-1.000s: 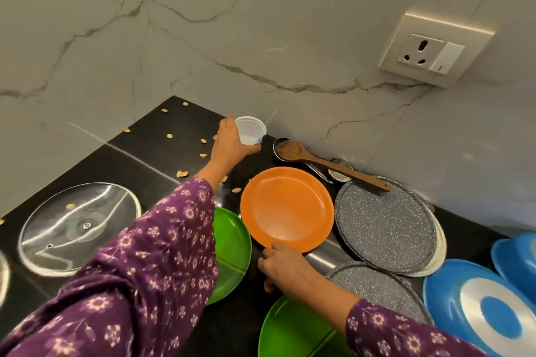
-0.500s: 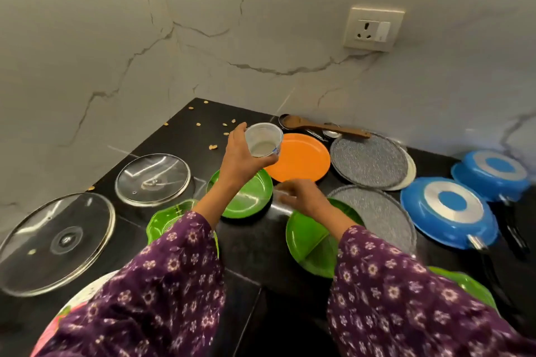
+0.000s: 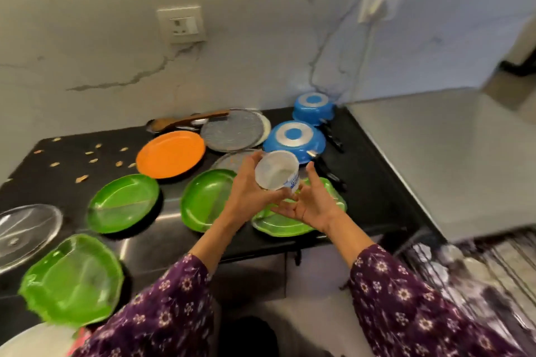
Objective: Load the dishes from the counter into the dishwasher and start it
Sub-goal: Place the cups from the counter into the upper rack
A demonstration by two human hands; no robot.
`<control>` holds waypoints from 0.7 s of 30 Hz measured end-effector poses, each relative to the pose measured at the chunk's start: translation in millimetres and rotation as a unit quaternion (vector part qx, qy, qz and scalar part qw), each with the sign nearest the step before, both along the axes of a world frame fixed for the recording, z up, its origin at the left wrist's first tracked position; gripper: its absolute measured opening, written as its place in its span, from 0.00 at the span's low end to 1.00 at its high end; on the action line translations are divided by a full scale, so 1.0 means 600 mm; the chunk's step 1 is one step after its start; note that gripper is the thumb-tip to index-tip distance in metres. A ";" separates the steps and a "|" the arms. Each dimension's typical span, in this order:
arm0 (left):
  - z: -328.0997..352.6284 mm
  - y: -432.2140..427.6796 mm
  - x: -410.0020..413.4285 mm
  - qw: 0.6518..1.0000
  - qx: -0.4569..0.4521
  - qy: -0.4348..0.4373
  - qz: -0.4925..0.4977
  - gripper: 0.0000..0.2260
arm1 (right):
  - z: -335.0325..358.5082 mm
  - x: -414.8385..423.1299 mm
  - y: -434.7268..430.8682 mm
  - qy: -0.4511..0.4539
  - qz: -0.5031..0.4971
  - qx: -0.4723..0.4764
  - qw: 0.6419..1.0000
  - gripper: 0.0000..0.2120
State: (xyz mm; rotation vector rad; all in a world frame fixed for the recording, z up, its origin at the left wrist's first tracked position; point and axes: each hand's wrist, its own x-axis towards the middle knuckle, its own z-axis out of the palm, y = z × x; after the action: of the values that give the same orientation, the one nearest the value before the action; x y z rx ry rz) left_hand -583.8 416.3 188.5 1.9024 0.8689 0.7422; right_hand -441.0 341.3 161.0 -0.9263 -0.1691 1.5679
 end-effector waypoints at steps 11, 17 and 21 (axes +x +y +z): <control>-0.026 -0.247 0.280 0.955 0.078 0.120 -0.262 0.58 | -0.053 0.221 -0.341 0.077 -0.223 0.000 0.972 0.28; -0.109 -0.384 0.398 0.882 0.158 0.213 -0.391 0.41 | -0.114 0.341 -0.573 0.140 -0.395 -0.021 0.908 0.42; -0.164 -0.424 0.487 0.830 0.267 0.214 -0.440 0.31 | -0.159 0.407 -0.685 0.113 -0.450 -0.126 0.877 0.25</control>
State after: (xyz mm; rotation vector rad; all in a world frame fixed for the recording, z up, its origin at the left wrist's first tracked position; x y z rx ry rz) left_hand -291.3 161.7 90.1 2.6942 -0.0875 -0.0489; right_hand -197.1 -69.7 65.6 -0.8250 0.5811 0.8052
